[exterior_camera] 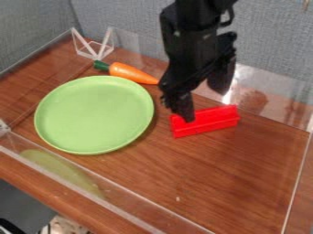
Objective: Put the carrot on the right side
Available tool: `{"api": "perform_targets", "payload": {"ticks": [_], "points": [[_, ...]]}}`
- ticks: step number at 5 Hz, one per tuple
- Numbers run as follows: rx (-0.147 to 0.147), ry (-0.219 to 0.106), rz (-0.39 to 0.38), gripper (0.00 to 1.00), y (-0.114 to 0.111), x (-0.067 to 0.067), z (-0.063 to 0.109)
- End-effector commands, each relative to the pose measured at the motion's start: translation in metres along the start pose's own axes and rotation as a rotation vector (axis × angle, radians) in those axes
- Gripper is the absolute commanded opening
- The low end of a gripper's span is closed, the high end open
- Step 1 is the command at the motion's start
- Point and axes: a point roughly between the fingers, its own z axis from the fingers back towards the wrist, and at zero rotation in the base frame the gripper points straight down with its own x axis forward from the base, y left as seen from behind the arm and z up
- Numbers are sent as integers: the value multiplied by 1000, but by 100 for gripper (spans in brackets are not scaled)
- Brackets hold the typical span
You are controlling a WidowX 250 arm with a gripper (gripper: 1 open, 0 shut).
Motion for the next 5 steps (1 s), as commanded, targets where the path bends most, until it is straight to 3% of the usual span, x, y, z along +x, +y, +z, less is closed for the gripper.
{"api": "perform_targets", "payload": {"ticks": [1, 3, 5], "points": [[-57, -15, 44, 100, -16, -7, 17], [-76, -9, 67, 100, 0, 5, -2], [-93, -8, 101, 100, -12, -7, -36]]}}
